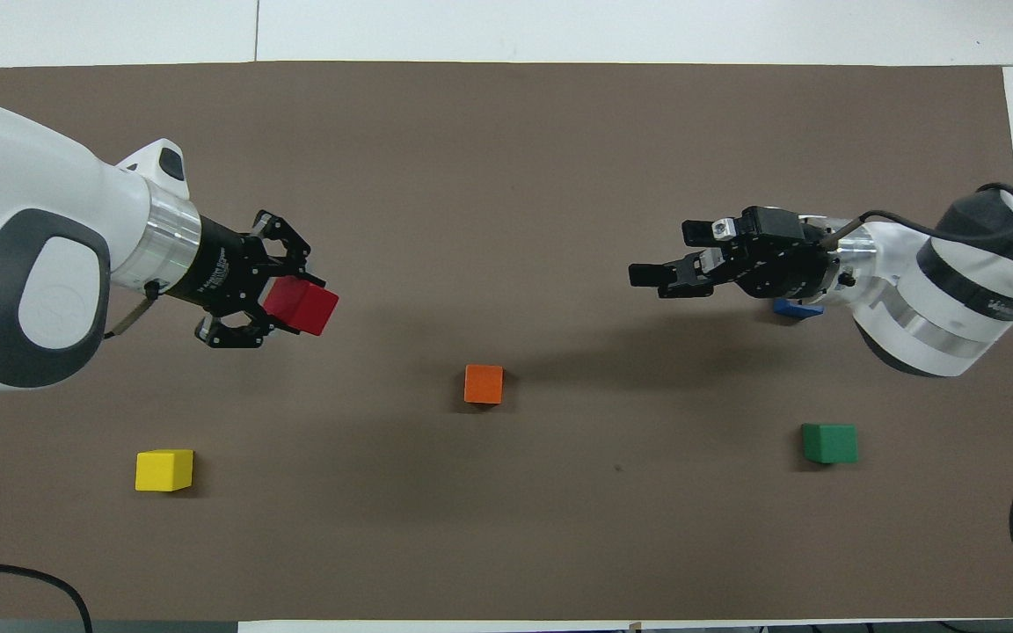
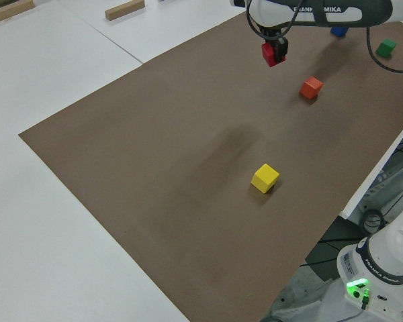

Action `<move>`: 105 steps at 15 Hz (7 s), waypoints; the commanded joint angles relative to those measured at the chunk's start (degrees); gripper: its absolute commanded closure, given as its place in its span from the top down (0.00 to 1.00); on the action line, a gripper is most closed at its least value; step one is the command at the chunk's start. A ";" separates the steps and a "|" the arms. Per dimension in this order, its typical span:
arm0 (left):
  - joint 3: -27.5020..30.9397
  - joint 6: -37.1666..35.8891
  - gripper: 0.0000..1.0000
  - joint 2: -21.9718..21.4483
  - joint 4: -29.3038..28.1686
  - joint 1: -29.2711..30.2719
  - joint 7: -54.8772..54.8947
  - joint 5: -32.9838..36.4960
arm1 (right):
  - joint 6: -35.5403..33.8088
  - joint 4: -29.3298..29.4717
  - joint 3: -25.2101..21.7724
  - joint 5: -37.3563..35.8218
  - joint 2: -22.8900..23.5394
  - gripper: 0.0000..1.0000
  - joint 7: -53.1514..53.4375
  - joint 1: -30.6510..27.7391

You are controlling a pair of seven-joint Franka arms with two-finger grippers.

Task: Transfer red block to right arm and stack on blue block

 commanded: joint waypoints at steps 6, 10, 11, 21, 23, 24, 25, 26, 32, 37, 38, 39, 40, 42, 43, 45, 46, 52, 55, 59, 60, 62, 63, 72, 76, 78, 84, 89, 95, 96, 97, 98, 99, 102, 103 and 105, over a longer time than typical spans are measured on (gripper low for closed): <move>-0.88 0.98 0.00 -9.47 -0.82 -8.24 -22.74 -17.70 | -10.47 3.23 0.58 12.26 7.47 1.00 -7.72 8.16; -1.59 9.94 0.00 -9.39 -1.79 -9.47 -34.08 -21.91 | -9.60 6.05 0.49 17.37 10.29 1.00 -12.38 13.43; -1.59 11.96 0.00 -9.30 -1.96 -9.56 -35.41 -23.50 | -9.16 6.05 0.49 18.42 10.21 1.00 -12.47 14.31; -1.68 25.24 0.00 -10.09 -6.80 -13.69 -37.18 -24.92 | -6.17 6.31 0.40 18.43 10.38 1.00 -14.05 14.76; -1.59 27.18 0.00 -10.18 -7.41 -13.69 -37.18 -24.92 | -6.08 6.40 0.40 18.43 10.29 1.00 -14.05 14.76; -1.59 28.06 0.00 -10.09 -7.50 -13.69 -37.18 -24.92 | -5.99 6.40 0.40 18.17 10.29 1.00 -13.97 14.67; -1.68 29.02 0.00 -10.09 -8.03 -13.69 -37.09 -24.92 | -5.90 6.66 0.40 17.82 10.38 1.00 -13.88 14.50; -1.68 30.43 0.00 -10.09 -8.47 -13.86 -37.09 -24.92 | -5.82 6.75 0.32 17.73 10.38 1.00 -13.88 14.50; -1.59 34.40 0.00 -10.18 -10.32 -15.89 -37.27 -24.92 | -4.16 6.67 0.14 16.76 10.12 0.98 -13.53 14.23; -1.59 34.31 0.00 -10.44 -10.40 -15.80 -37.53 -24.92 | -0.46 6.58 0.32 17.02 8.89 0.00 -11.77 14.23; -1.59 34.31 0.00 -10.44 -10.40 -15.80 -37.44 -24.92 | -0.02 6.58 0.32 17.11 8.63 0.00 -11.77 14.23; -1.59 34.31 0.00 -10.44 -10.40 -15.80 -37.44 -24.92 | 0.07 6.58 0.32 17.20 8.36 0.00 -11.68 14.23; -1.59 34.39 0.00 -10.44 -10.58 -15.80 -37.44 -24.92 | 0.16 6.67 0.32 17.29 8.01 0.00 -11.51 14.23; -1.51 34.31 0.00 -10.44 -10.58 -15.80 -37.44 -24.83 | 0.69 6.58 0.32 17.38 7.83 0.00 -10.80 14.23; -1.51 34.22 0.00 -10.44 -10.49 -15.80 -37.27 -24.48 | 0.95 6.58 0.32 17.38 7.83 0.00 -10.71 14.23; -1.33 33.61 1.00 -10.44 -10.32 -15.27 -37.53 -24.22 | 1.56 6.49 0.32 17.38 7.83 0.00 -10.37 14.23; -1.33 33.26 1.00 -10.53 -10.32 -15.10 -37.44 -24.13 | 1.74 6.58 0.23 17.38 7.83 0.00 -9.67 14.15; -1.15 25.79 1.00 -12.63 -10.49 -9.22 -34.65 -23.26 | 10.86 7.10 -0.30 12.05 2.13 0.00 2.62 10.20; -1.24 23.33 1.00 -13.86 -12.24 -5.44 -26.75 -20.80 | 24.36 10.61 -0.65 -5.05 -3.13 0.00 13.33 5.89; -1.24 21.92 1.00 -14.48 -14.27 -1.40 -19.37 -12.37 | 34.96 15.00 -1.52 -33.79 -7.64 0.00 28.29 1.42; -1.24 21.83 1.00 -14.40 -14.79 -0.08 -15.95 -12.00 | 35.05 16.23 -1.53 -40.91 -7.55 0.00 30.83 0.01; -1.24 21.48 1.00 -14.13 -15.59 2.47 -10.05 -11.82 | 35.05 18.61 -1.70 -54.28 -7.29 0.00 34.09 -1.84; -1.16 21.13 1.00 -14.04 -16.02 4.05 -7.85 -11.13 | 35.31 19.05 -1.70 -61.13 -7.37 0.00 35.59 -2.20; -1.15 16.48 1.00 -8.42 -14.89 8.11 19.81 11.34 | 39.62 18.36 -1.35 -102.48 -7.37 0.00 40.70 -0.89; -0.54 9.28 1.00 -8.07 -12.44 9.85 38.99 20.43 | 46.80 12.14 -1.09 -108.04 -7.72 0.00 40.26 0.70; -0.63 4.45 1.00 -6.58 -8.32 10.92 44.88 23.92 | 48.50 10.28 -1.09 -108.04 -7.55 0.00 40.79 0.87; -0.63 -0.32 1.00 -7.10 -7.32 11.01 56.07 29.66 | 51.14 7.73 -1.00 -107.87 -6.76 0.00 51.06 0.70; -0.45 -1.37 1.00 -7.63 -4.79 11.10 57.04 29.57 | 51.40 5.53 -1.09 -107.87 -7.28 0.00 51.43 0.08; -0.54 -12.80 1.00 -1.92 8.92 10.83 61.96 29.31 | 51.40 3.86 -1.09 -107.78 -7.98 0.00 50.81 -0.36; -0.54 -12.71 1.00 -1.74 9.37 10.92 62.05 29.22 | 51.58 3.24 -1.09 -107.87 -8.16 0.00 50.64 -0.44; -0.45 -12.63 1.00 -1.56 9.46 10.57 62.05 29.31 | 51.66 3.15 -1.09 -107.87 -8.16 0.00 50.37 -0.44; -0.45 -12.54 1.00 -1.56 9.46 10.48 62.05 29.05 | 51.75 3.15 -1.09 -107.87 -8.16 0.00 49.76 -0.88; -0.45 -12.45 1.00 -1.65 9.11 10.39 62.05 28.87 | 52.71 2.80 -1.09 -107.87 -8.16 0.00 49.32 -1.32; -0.62 -13.33 1.00 -0.86 10.86 10.04 61.96 29.48 | 56.14 -0.18 -1.09 -107.87 -8.86 0.00 49.23 -1.32; -0.71 -12.46 1.00 -1.12 10.43 9.95 61.87 29.31 | 56.50 -0.54 -1.09 -107.87 -8.95 0.00 49.14 -1.41; -0.45 -12.45 1.00 -2.09 8.68 9.95 61.96 29.13 | 56.32 -0.63 -1.09 -107.87 -9.13 0.00 48.44 -1.59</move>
